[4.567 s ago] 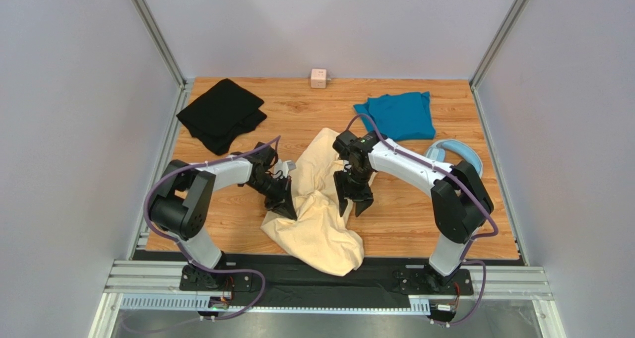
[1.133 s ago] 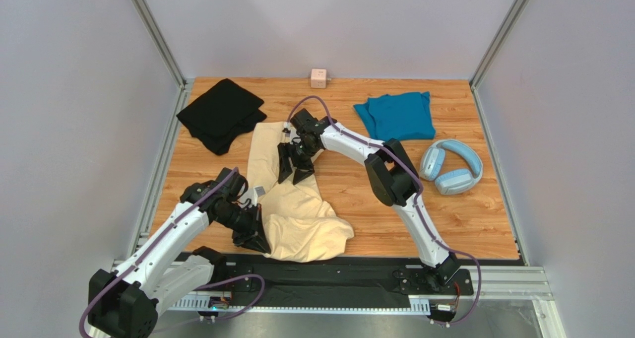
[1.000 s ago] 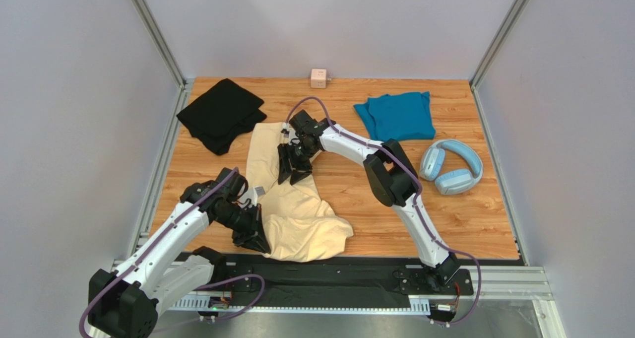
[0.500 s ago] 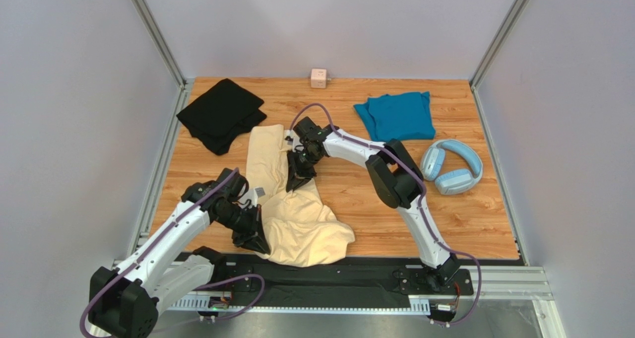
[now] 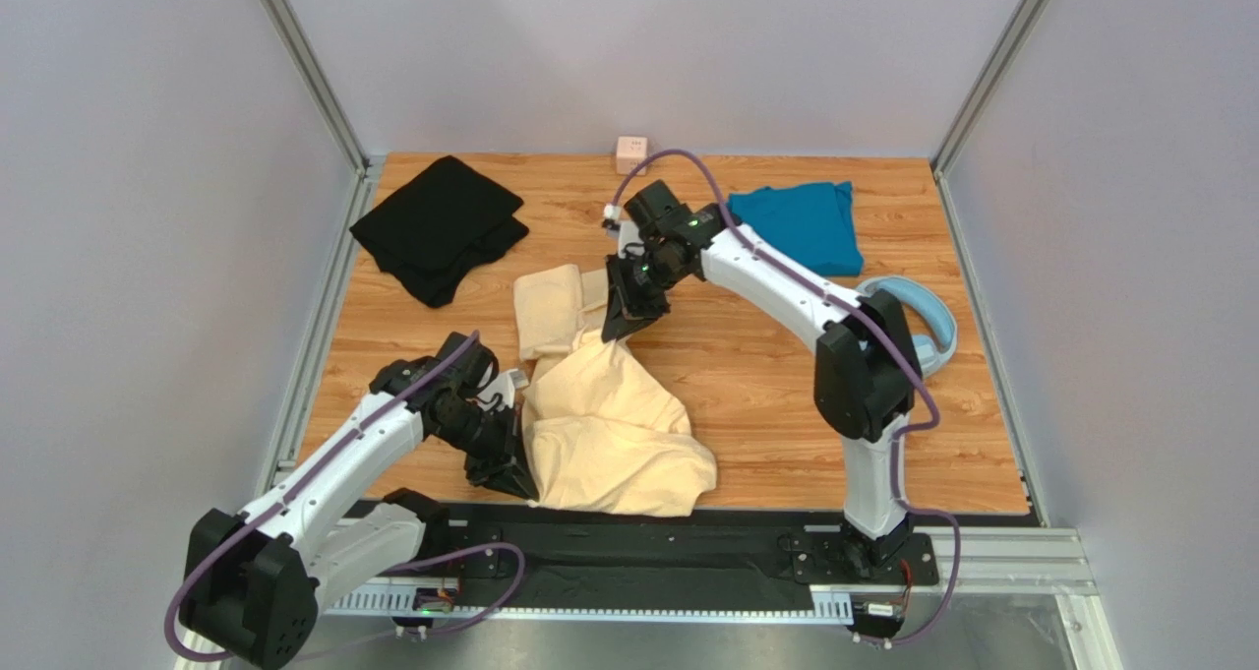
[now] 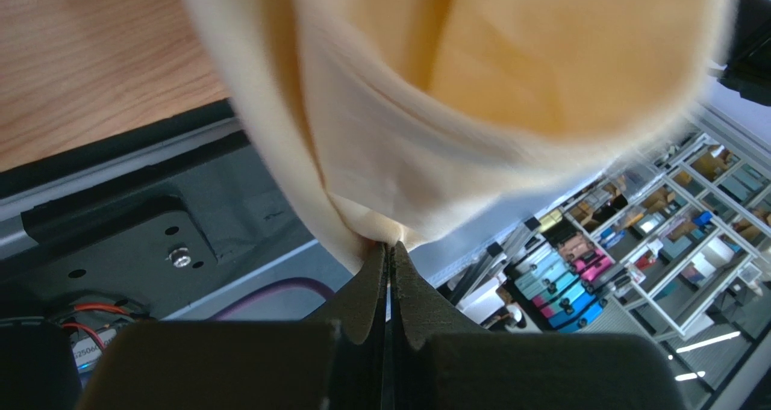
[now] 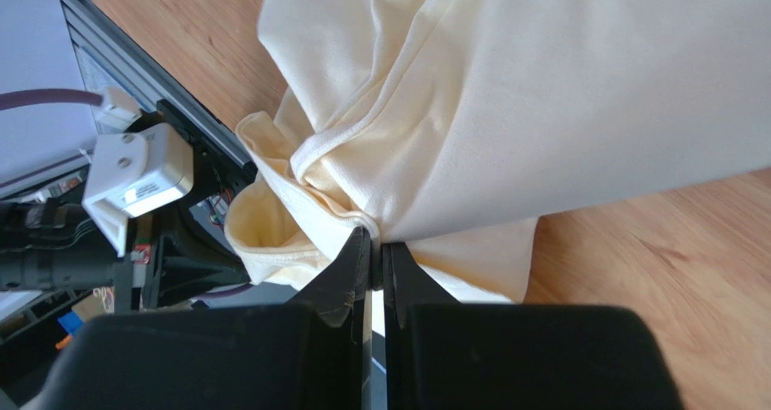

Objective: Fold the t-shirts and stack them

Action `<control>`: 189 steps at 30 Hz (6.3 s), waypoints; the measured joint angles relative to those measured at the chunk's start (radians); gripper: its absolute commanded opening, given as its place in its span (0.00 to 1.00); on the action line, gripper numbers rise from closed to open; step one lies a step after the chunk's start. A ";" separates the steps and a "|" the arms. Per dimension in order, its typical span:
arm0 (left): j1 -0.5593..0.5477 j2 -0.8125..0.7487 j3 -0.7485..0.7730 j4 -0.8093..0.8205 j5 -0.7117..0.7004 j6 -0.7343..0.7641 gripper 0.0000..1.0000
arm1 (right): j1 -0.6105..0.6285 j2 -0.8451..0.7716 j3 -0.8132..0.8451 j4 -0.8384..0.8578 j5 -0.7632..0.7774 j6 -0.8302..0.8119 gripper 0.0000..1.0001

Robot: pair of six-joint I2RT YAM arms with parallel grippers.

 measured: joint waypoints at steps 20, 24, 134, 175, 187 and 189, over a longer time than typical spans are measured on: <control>0.000 0.105 0.064 0.028 -0.098 0.016 0.00 | -0.200 -0.015 0.055 -0.197 0.124 -0.023 0.00; 0.000 0.087 0.106 0.003 -0.173 0.017 0.00 | -0.238 0.034 0.126 -0.255 0.138 -0.027 0.00; 0.133 0.657 0.385 0.044 -0.438 0.010 0.20 | -0.315 0.051 -0.076 -0.261 0.034 -0.092 0.00; 0.045 1.375 1.391 0.089 -0.232 0.084 0.41 | -0.172 0.103 -0.146 -0.269 -0.004 -0.087 0.00; 0.045 1.367 1.358 0.064 -0.241 0.112 0.38 | -0.179 0.118 -0.146 -0.269 -0.004 -0.087 0.00; 0.045 1.366 1.337 0.063 -0.242 0.114 0.38 | -0.180 0.118 -0.146 -0.269 -0.004 -0.087 0.00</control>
